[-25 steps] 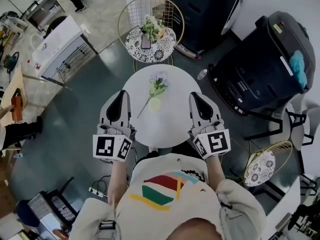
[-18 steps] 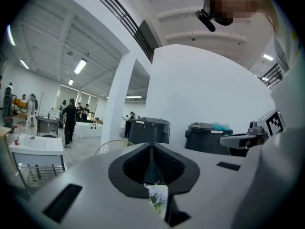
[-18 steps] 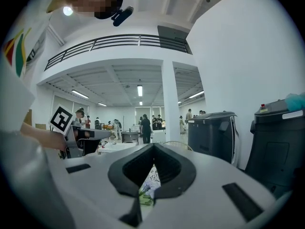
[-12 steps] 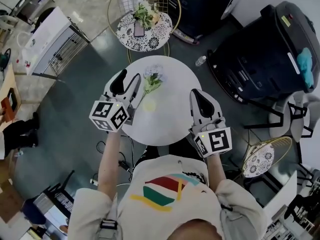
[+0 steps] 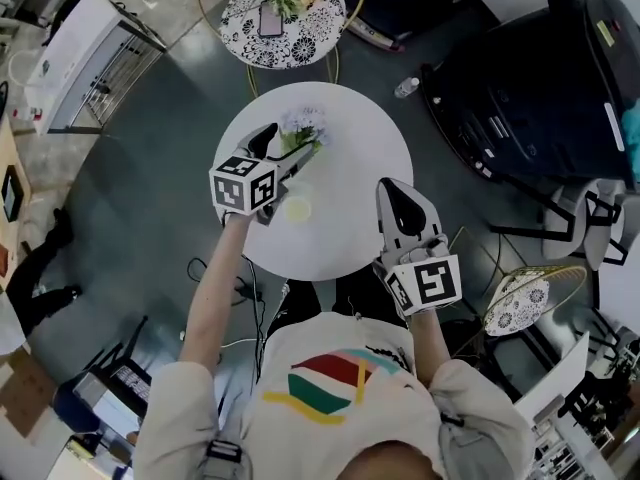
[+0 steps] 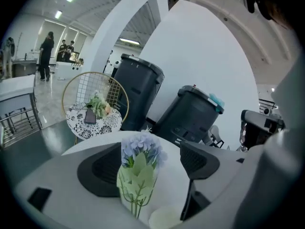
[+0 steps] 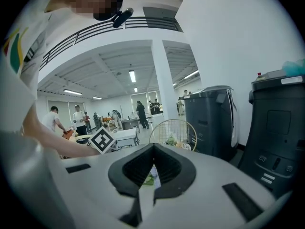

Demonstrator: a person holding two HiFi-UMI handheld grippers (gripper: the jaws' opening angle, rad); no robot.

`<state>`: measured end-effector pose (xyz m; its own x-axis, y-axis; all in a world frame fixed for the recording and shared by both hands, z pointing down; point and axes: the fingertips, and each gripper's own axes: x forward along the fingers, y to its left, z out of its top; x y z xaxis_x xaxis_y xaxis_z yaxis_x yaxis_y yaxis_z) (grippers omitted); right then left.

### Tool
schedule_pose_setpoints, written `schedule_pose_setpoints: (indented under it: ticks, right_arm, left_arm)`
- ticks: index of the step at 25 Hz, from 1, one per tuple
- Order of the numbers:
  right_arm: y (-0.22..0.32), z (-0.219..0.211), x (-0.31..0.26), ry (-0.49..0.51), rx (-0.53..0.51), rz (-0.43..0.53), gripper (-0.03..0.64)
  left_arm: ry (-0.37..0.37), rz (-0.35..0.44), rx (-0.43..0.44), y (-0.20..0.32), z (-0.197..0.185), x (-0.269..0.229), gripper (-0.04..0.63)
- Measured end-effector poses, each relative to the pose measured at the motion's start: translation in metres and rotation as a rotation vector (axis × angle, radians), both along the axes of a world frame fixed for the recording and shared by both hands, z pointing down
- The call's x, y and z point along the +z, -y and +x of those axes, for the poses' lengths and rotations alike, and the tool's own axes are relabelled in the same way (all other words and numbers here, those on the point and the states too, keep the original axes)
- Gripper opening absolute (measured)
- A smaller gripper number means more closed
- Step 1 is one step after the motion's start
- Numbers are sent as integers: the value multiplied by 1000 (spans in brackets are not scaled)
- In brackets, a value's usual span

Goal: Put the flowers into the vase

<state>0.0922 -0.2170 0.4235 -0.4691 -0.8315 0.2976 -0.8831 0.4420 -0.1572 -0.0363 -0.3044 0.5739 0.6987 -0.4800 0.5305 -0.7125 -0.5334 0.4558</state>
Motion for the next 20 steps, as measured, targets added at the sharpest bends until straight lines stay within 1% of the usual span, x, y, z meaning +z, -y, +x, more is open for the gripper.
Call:
schedule_pose_setpoints:
  ticks: [3, 6, 11, 15, 17, 20]
  right_arm:
    - [3, 0, 10, 1, -4, -15, 9]
    - [5, 2, 20, 1, -4, -31, 9]
    - [6, 4, 34, -7, -9, -58, 9]
    - [5, -1, 40, -7, -21, -70, 9]
    - [5, -4, 43, -5, -26, -72, 9]
    - [5, -6, 46, 0, -28, -77, 9]
  left_arm:
    - [46, -31, 20, 1, 4, 23, 385]
    - [53, -50, 13, 6, 2, 34, 385]
    - [97, -110, 109, 3, 4, 52, 385]
    - [121, -136, 141, 3, 6, 61, 384]
    - [149, -140, 153, 3, 6, 67, 383]
    - [200, -166, 194, -2, 10, 78, 383]
